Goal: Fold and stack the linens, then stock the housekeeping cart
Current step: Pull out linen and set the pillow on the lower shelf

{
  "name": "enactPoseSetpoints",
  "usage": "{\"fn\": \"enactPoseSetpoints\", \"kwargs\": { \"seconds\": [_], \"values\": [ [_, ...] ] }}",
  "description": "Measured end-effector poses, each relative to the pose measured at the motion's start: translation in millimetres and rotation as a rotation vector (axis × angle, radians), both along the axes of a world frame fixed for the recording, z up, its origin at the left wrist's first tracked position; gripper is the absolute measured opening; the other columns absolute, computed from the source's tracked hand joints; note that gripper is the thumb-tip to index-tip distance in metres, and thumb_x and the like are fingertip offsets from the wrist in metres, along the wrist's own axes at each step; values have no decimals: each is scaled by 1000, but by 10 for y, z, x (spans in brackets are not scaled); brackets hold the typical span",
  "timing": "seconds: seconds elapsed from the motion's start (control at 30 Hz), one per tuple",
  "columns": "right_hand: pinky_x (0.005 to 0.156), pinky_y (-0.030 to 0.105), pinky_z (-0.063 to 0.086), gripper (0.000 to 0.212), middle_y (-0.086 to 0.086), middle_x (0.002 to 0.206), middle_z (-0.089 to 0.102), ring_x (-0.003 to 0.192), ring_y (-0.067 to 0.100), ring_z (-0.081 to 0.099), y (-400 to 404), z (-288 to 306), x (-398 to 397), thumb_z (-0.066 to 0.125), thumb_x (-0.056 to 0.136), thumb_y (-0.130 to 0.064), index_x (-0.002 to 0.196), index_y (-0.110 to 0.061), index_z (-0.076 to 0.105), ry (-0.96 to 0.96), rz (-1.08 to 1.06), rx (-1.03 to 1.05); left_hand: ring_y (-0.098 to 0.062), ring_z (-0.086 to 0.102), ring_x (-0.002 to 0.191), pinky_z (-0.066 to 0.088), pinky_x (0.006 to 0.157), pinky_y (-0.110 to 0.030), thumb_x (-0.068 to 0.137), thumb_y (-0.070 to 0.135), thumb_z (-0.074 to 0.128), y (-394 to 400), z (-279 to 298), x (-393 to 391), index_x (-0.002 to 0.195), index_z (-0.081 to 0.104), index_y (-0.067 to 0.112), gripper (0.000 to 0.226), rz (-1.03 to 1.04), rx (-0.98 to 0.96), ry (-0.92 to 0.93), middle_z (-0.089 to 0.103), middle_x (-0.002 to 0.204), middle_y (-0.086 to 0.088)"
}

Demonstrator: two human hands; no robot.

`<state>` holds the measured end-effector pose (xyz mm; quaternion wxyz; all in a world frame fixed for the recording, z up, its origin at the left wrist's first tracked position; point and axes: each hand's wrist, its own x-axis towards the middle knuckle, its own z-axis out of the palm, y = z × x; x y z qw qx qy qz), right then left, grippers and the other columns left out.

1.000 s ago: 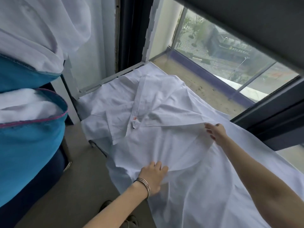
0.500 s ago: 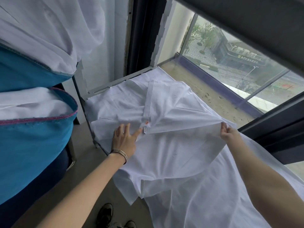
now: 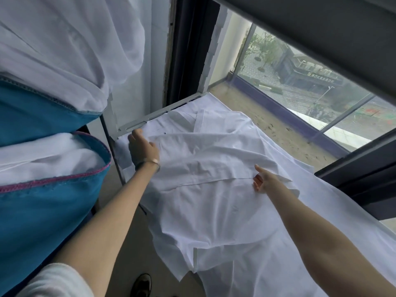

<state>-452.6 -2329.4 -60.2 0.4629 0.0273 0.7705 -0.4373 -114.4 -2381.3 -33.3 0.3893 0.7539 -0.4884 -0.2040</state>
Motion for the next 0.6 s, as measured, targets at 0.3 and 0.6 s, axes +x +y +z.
{"fn": "enactPoseSetpoints", "kwargs": {
  "seconds": [0.3,0.6],
  "values": [
    [59,29,38,32,0,67,42,57,17,40,-28,-87,-185,69,83,-30,68,-15,45,163,8,44,-25,59,78,49,58,-30,31,27,83,677,-739,-634,87,68,14,60,-928,34,-678,65,90,-6],
    [89,39,46,9,5,94,47,91,22,44,-94,284,-663,59,89,-18,91,-10,54,445,-77,-136,-24,55,50,38,40,-22,43,2,74,451,-366,-508,56,62,15,22,-747,-103,-810,55,57,-4]
  ]
}}
